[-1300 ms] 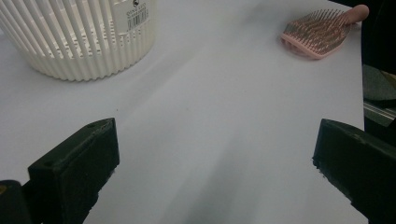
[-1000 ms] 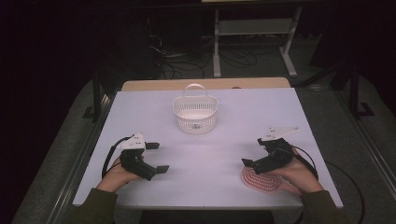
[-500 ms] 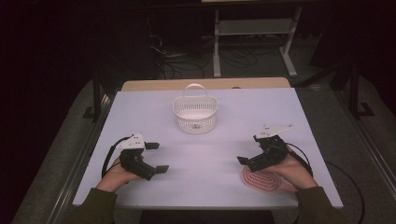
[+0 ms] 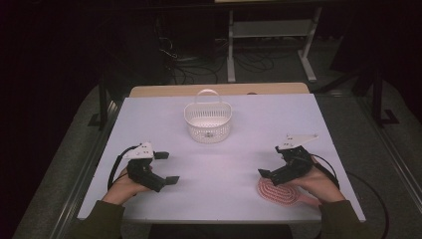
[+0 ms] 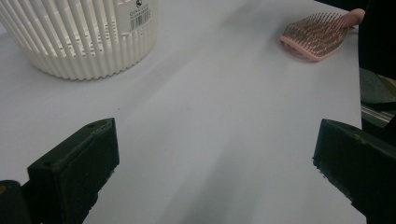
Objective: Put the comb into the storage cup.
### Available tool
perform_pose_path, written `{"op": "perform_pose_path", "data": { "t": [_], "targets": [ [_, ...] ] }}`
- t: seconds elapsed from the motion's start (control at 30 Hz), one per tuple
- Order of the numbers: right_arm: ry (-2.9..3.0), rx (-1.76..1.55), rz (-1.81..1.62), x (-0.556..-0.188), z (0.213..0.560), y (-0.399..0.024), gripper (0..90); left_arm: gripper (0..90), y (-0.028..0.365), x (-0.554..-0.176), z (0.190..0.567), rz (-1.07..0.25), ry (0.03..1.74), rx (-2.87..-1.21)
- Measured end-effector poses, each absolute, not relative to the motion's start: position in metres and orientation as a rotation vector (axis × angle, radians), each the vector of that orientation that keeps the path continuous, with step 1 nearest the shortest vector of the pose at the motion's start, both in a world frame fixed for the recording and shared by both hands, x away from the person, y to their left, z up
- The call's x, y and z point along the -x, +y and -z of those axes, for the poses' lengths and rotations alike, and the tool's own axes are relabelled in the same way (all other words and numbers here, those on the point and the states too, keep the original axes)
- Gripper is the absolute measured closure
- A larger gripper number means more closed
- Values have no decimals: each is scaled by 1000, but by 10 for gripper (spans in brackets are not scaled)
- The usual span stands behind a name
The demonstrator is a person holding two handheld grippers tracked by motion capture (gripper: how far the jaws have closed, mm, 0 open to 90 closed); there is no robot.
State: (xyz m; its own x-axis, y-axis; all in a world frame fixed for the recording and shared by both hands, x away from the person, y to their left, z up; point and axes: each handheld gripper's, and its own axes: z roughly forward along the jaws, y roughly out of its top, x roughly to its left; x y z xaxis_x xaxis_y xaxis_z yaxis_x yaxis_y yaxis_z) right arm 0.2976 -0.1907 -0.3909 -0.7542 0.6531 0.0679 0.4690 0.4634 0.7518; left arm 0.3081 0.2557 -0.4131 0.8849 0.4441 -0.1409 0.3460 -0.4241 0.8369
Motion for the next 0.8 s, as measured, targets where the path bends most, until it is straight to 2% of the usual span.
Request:
{"op": "perform_pose_path", "data": {
  "t": [0.8],
  "targets": [
    [2437, -1017, -1152, -286, 387, -223, 0, 3, 254, -307, 413, -125, 562, -2059]
  ]
}}
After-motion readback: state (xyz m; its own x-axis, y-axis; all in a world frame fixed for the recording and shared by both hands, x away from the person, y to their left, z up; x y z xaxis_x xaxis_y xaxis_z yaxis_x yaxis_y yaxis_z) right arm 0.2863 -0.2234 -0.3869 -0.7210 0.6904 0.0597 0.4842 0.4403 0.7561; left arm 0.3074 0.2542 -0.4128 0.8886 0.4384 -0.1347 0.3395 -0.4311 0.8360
